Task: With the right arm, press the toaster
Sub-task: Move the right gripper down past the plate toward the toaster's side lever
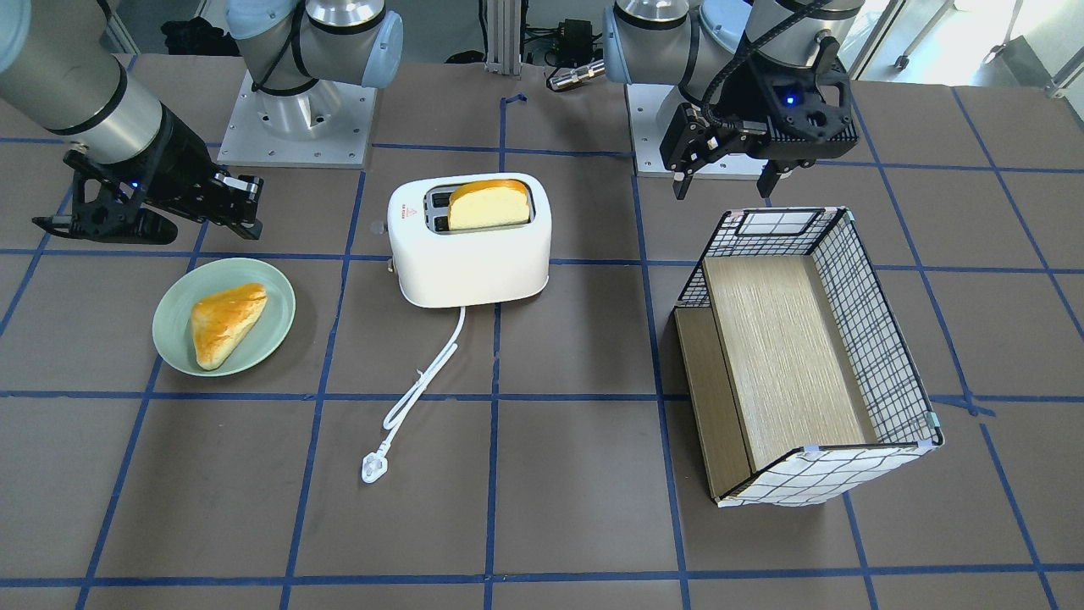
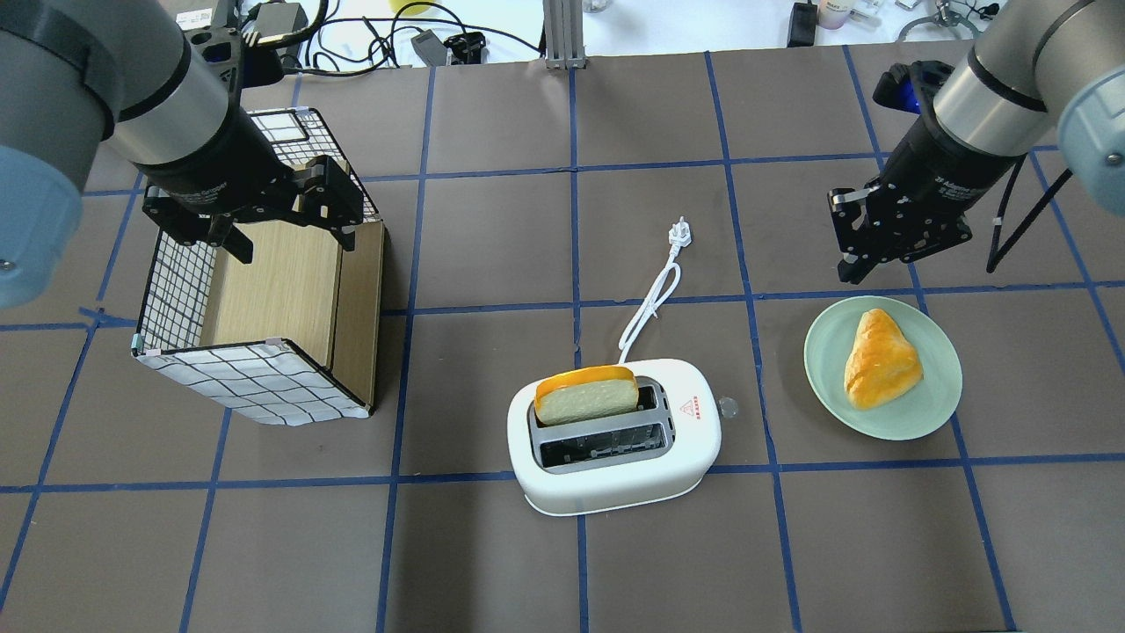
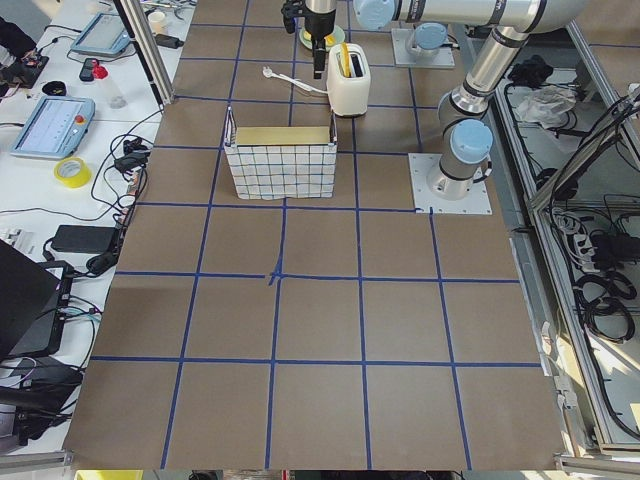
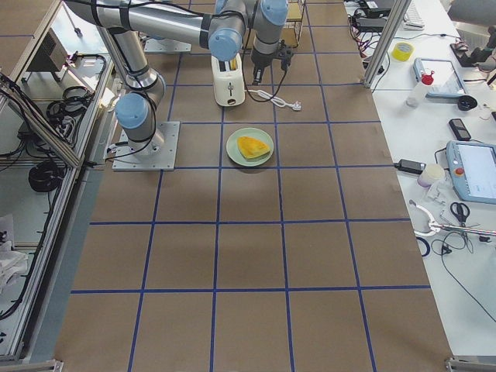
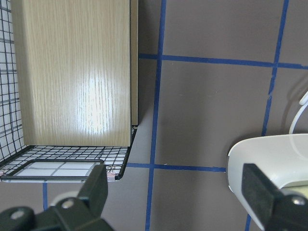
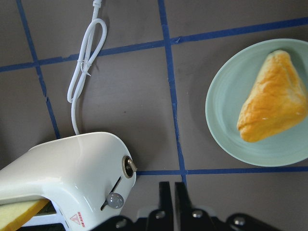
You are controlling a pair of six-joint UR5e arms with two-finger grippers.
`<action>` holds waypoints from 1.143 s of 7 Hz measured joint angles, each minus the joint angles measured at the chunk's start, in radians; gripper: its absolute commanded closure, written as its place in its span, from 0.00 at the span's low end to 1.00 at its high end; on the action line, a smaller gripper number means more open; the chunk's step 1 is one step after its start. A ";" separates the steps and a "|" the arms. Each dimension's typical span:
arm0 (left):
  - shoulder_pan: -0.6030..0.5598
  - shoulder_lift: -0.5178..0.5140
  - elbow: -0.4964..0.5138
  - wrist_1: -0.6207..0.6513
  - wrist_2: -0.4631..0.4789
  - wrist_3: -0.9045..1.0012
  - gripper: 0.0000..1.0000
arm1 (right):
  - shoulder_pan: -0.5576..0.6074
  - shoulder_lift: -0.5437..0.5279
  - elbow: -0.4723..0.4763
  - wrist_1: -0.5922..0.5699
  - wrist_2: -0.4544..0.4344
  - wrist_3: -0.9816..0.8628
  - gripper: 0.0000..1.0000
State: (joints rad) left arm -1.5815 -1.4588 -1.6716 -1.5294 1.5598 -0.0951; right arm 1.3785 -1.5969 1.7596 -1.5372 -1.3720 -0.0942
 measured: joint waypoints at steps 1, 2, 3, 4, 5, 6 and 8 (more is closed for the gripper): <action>0.000 0.000 0.000 0.000 0.000 0.000 0.00 | -0.005 0.000 0.030 0.000 0.023 -0.021 1.00; 0.000 0.000 0.000 0.000 0.000 0.000 0.00 | -0.007 0.000 0.059 0.002 0.042 -0.033 1.00; 0.000 0.000 0.000 0.000 -0.001 0.000 0.00 | -0.012 0.000 0.087 0.004 0.085 -0.040 1.00; 0.000 0.000 0.000 0.000 0.000 0.000 0.00 | -0.024 0.000 0.118 0.004 0.147 -0.057 1.00; 0.000 0.000 0.000 0.000 -0.001 0.000 0.00 | -0.050 0.000 0.162 0.005 0.208 -0.101 1.00; 0.000 0.000 0.000 0.000 0.000 0.000 0.00 | -0.082 0.000 0.212 0.005 0.267 -0.155 1.00; 0.000 0.000 0.000 0.000 0.000 0.000 0.00 | -0.120 -0.001 0.286 0.005 0.376 -0.221 1.00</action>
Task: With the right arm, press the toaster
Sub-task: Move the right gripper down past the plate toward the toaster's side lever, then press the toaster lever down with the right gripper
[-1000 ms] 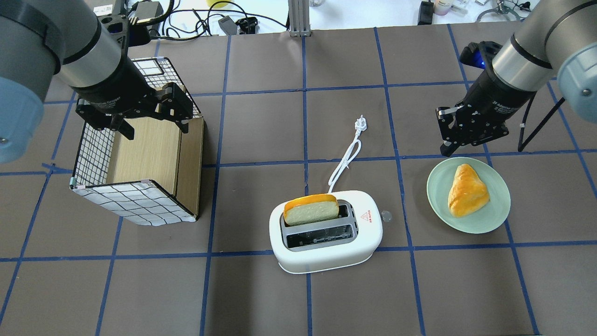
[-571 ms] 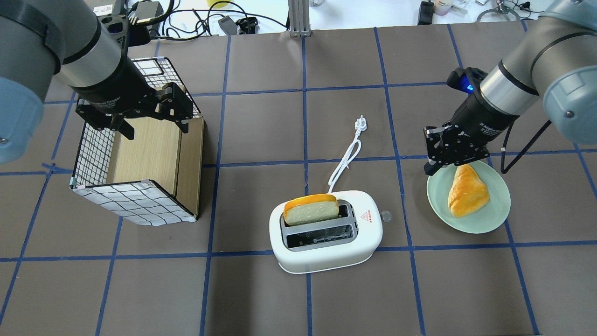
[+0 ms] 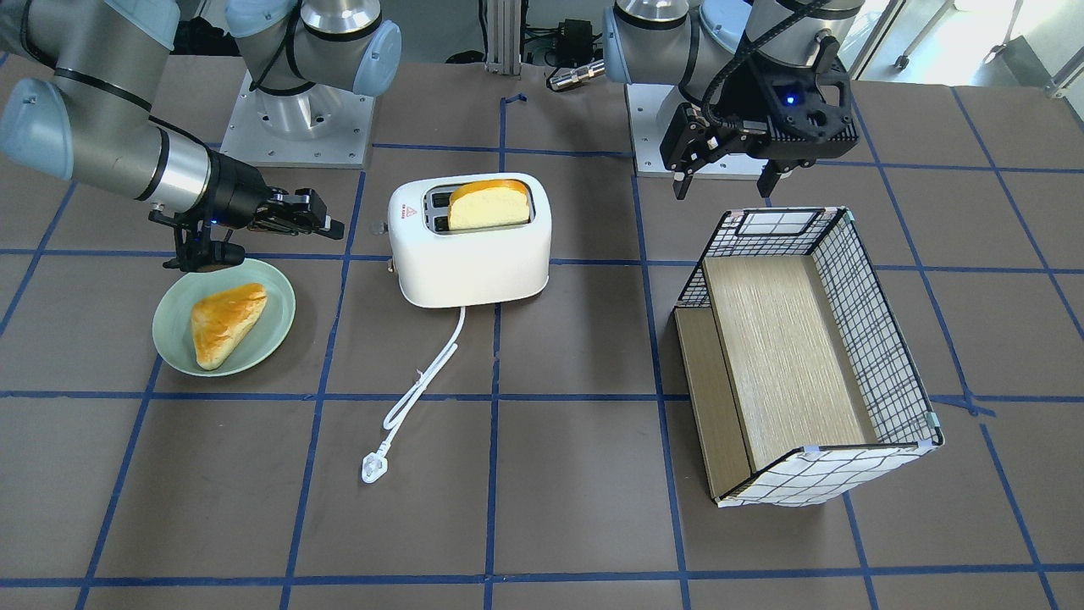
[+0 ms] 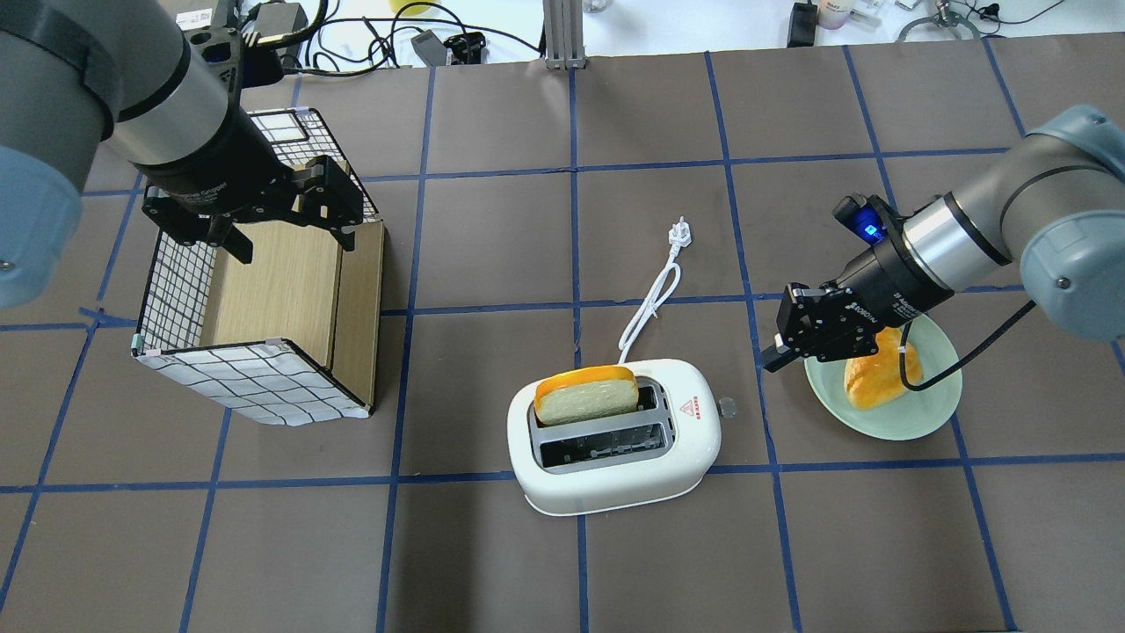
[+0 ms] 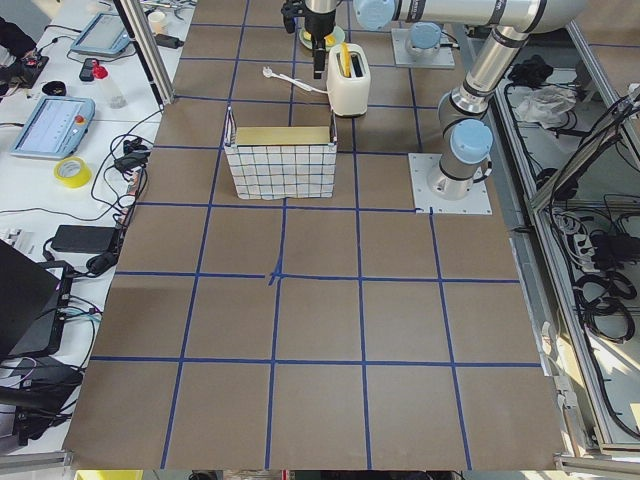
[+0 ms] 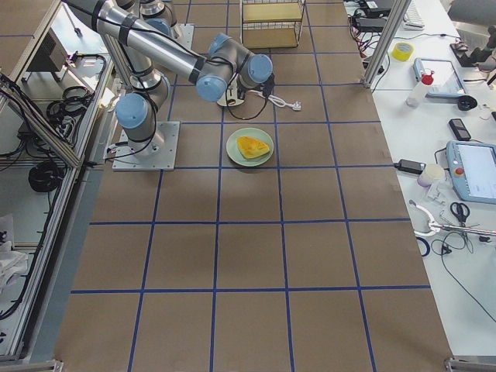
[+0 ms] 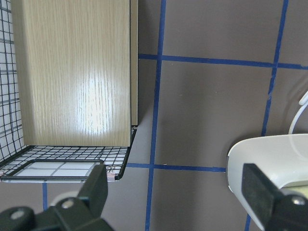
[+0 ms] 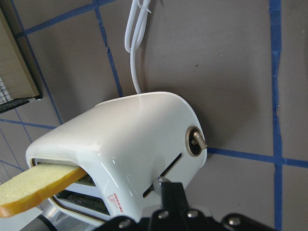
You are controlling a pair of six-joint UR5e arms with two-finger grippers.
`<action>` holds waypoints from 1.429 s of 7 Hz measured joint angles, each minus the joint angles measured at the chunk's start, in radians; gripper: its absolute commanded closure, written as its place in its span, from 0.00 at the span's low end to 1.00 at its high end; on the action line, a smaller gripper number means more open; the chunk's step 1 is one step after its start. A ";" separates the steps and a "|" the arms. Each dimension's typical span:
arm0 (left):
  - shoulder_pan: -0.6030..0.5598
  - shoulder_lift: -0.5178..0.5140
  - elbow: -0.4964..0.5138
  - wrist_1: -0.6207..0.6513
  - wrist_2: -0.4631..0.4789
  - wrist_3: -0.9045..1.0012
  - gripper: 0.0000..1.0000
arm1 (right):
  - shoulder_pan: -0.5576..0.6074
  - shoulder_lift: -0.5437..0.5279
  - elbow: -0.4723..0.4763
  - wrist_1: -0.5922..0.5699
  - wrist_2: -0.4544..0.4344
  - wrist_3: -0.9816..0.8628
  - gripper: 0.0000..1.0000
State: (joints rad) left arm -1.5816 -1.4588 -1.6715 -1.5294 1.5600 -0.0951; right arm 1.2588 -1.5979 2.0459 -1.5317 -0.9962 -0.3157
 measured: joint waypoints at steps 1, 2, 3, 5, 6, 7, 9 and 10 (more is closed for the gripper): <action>0.000 0.000 0.000 0.000 0.000 0.000 0.00 | -0.005 0.000 0.020 0.008 0.035 -0.016 1.00; 0.000 0.000 0.000 0.000 -0.001 0.000 0.00 | -0.007 0.000 0.034 0.032 0.058 -0.040 1.00; 0.000 0.000 0.000 0.000 0.000 0.000 0.00 | -0.008 0.000 0.045 0.061 0.072 -0.067 1.00; 0.000 0.000 0.000 0.000 0.000 0.000 0.00 | -0.008 0.000 0.056 0.093 0.078 -0.094 1.00; 0.000 0.000 0.000 0.000 0.000 0.000 0.00 | -0.008 0.001 0.067 0.098 0.079 -0.103 1.00; 0.000 0.000 0.000 0.000 0.000 0.000 0.00 | -0.007 0.001 0.080 0.099 0.080 -0.113 1.00; 0.000 0.000 0.000 0.000 0.000 0.000 0.00 | -0.007 0.016 0.103 0.093 0.084 -0.130 1.00; 0.000 0.000 0.000 0.000 0.000 0.000 0.00 | -0.007 0.029 0.108 0.088 0.085 -0.133 1.00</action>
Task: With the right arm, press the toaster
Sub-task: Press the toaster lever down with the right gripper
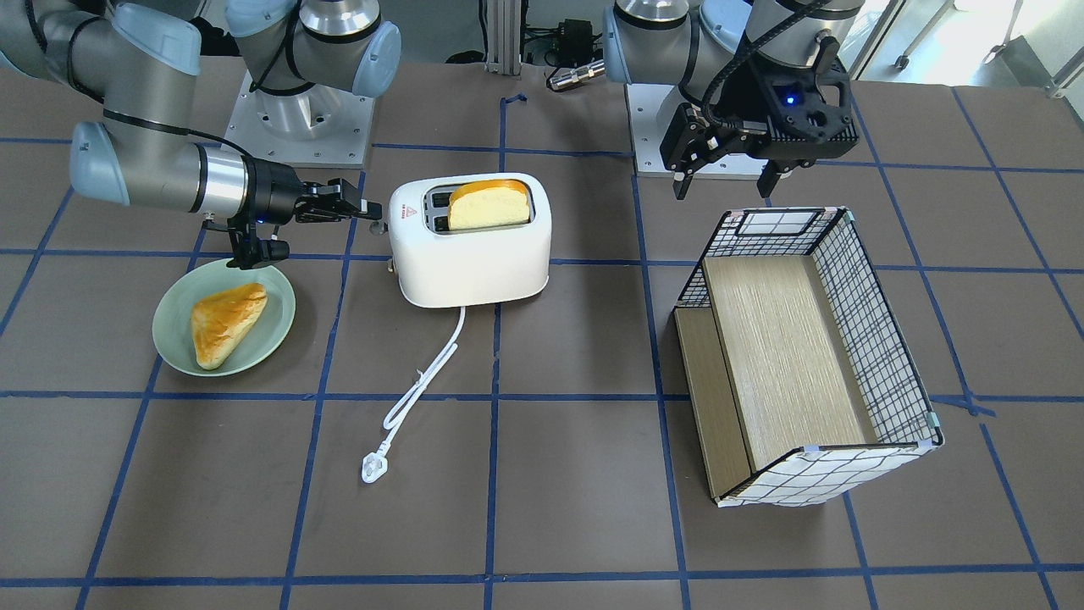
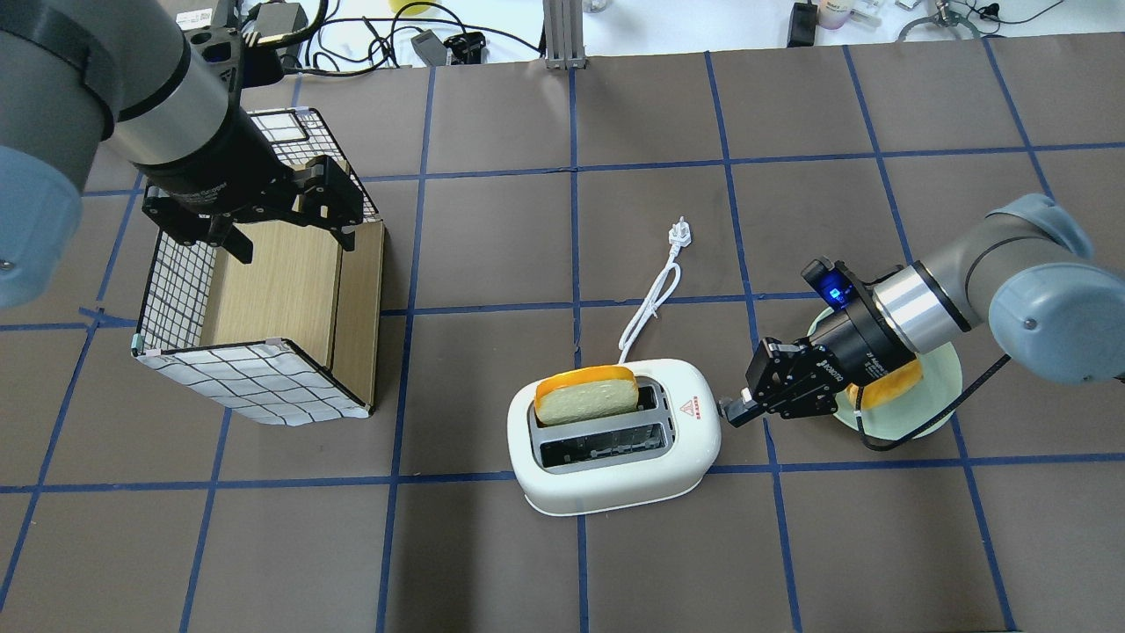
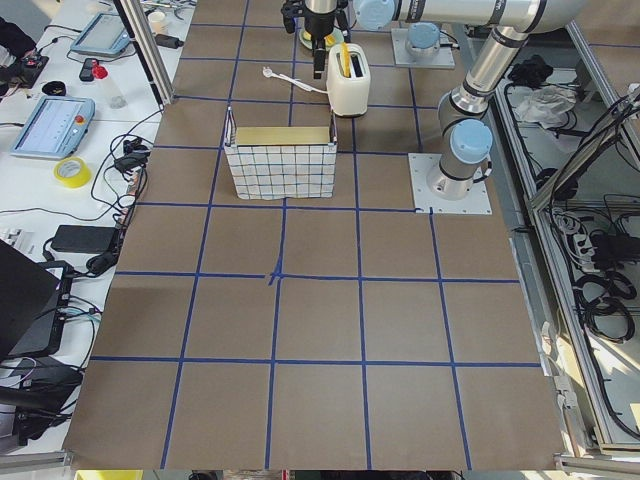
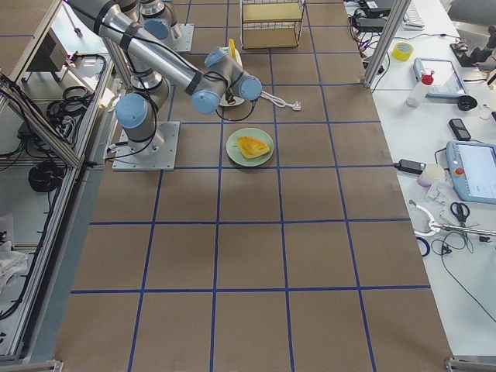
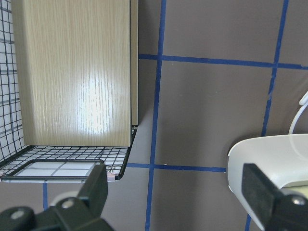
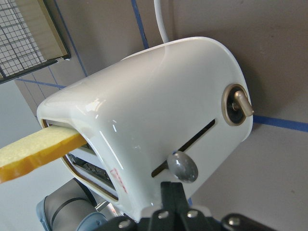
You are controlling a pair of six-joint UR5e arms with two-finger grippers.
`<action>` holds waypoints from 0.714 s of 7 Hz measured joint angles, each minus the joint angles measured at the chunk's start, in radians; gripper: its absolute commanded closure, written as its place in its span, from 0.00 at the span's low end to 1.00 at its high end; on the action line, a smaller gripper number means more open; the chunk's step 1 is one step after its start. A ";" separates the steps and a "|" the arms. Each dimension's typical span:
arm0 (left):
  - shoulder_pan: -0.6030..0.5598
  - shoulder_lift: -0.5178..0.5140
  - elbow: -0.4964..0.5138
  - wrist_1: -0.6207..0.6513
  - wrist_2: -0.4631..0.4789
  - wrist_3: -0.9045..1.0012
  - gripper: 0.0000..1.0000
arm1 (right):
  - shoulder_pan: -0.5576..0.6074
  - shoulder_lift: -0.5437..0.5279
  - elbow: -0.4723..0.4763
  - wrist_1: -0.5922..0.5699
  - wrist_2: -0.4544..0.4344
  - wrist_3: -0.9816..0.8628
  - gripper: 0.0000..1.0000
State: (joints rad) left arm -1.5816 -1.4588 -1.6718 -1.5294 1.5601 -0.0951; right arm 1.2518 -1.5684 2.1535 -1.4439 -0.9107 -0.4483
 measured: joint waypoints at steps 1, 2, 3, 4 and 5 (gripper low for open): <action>0.000 0.000 0.000 0.000 0.000 0.000 0.00 | 0.000 0.008 0.002 -0.003 0.001 -0.001 1.00; 0.000 0.000 0.001 0.000 0.000 0.000 0.00 | 0.000 0.014 0.003 -0.005 0.001 -0.002 1.00; 0.000 0.000 0.001 0.000 0.000 0.000 0.00 | 0.000 0.022 0.003 -0.008 0.001 -0.004 1.00; 0.000 0.000 0.001 0.000 0.000 0.000 0.00 | 0.000 0.034 0.004 -0.015 0.000 -0.006 1.00; 0.000 0.000 0.001 0.000 -0.001 0.000 0.00 | -0.001 0.047 0.004 -0.024 -0.002 -0.007 1.00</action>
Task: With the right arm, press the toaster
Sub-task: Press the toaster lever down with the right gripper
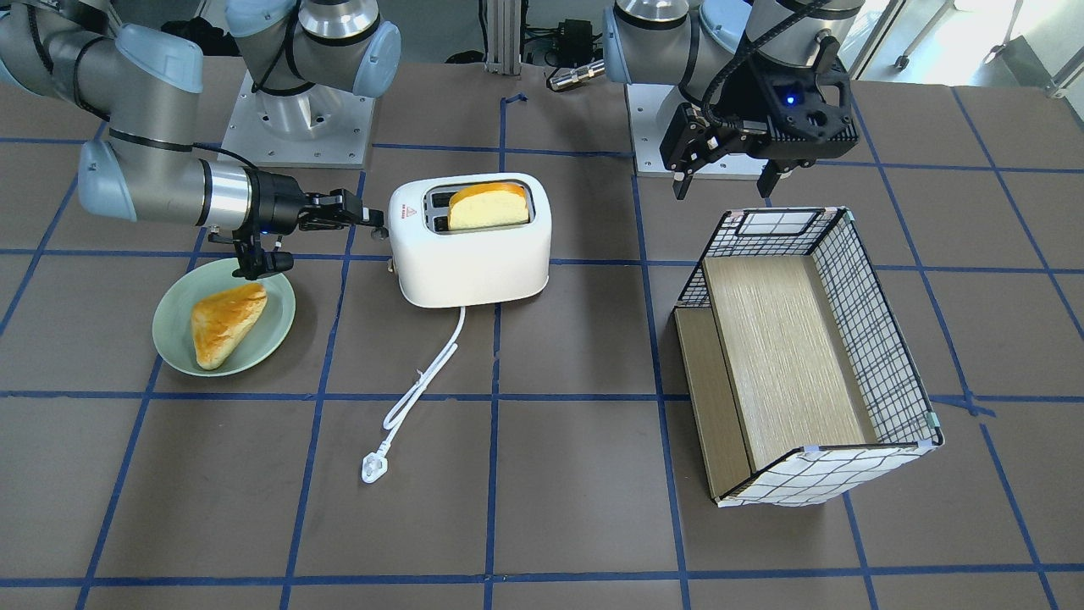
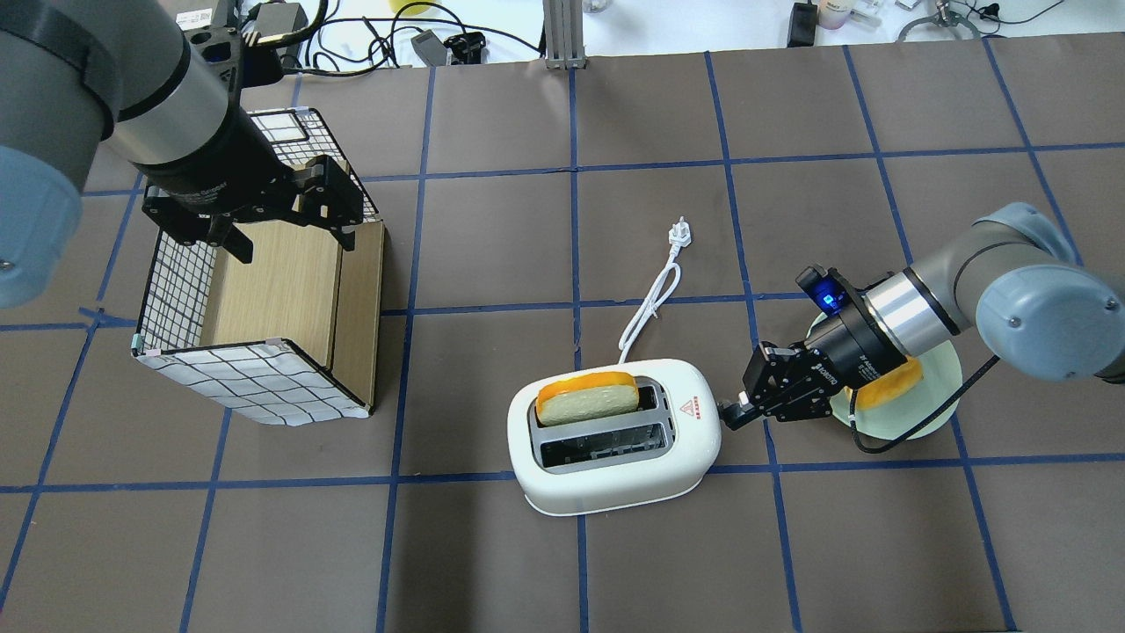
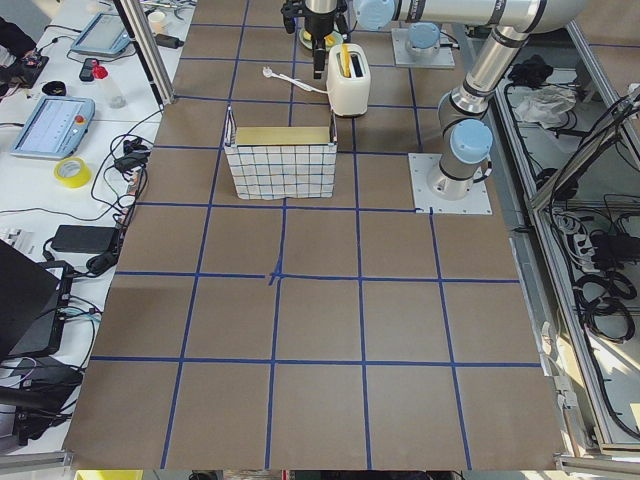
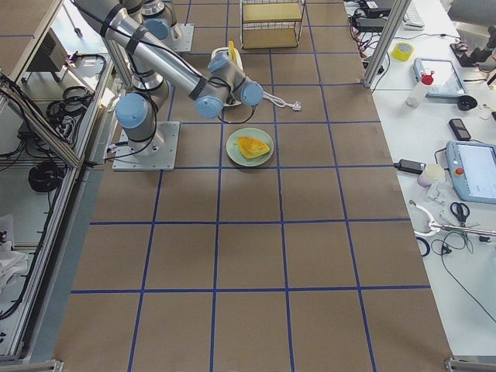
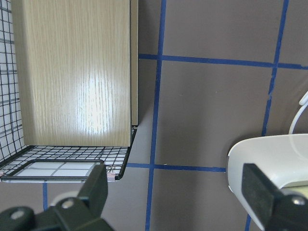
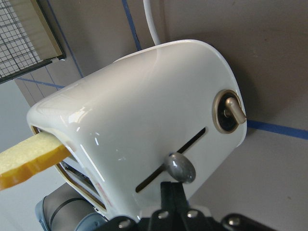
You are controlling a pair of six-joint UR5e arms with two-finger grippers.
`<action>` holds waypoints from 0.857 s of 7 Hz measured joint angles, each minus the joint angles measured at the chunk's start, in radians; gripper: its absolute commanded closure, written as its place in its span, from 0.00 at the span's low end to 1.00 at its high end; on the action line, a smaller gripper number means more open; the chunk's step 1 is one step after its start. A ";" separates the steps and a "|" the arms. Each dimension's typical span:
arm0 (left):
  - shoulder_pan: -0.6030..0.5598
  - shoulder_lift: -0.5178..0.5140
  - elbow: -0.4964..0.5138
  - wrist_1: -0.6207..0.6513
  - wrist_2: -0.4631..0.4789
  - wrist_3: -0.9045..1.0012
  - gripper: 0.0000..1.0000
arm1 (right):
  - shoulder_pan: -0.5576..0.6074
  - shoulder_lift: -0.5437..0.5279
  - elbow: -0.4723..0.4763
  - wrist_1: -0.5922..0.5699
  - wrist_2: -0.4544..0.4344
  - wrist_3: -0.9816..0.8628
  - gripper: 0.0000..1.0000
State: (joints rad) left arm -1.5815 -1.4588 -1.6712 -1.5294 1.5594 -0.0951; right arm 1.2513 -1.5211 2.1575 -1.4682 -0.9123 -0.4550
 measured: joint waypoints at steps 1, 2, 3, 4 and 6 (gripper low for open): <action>0.000 0.000 0.000 0.000 0.000 0.000 0.00 | 0.000 0.010 0.000 -0.005 0.000 0.000 1.00; 0.000 0.000 0.000 0.000 0.000 0.000 0.00 | 0.000 0.018 0.000 -0.011 -0.001 -0.001 1.00; 0.000 0.000 0.000 0.000 0.000 0.000 0.00 | 0.000 0.027 0.000 -0.021 -0.003 -0.001 1.00; 0.000 0.000 0.000 0.000 0.001 0.000 0.00 | -0.001 0.037 0.001 -0.030 -0.004 -0.001 1.00; 0.000 0.000 -0.001 0.000 0.001 0.000 0.00 | 0.000 0.047 0.001 -0.041 -0.005 -0.001 1.00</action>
State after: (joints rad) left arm -1.5815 -1.4588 -1.6720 -1.5294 1.5601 -0.0951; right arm 1.2509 -1.4738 2.1588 -1.5094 -0.9169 -0.4557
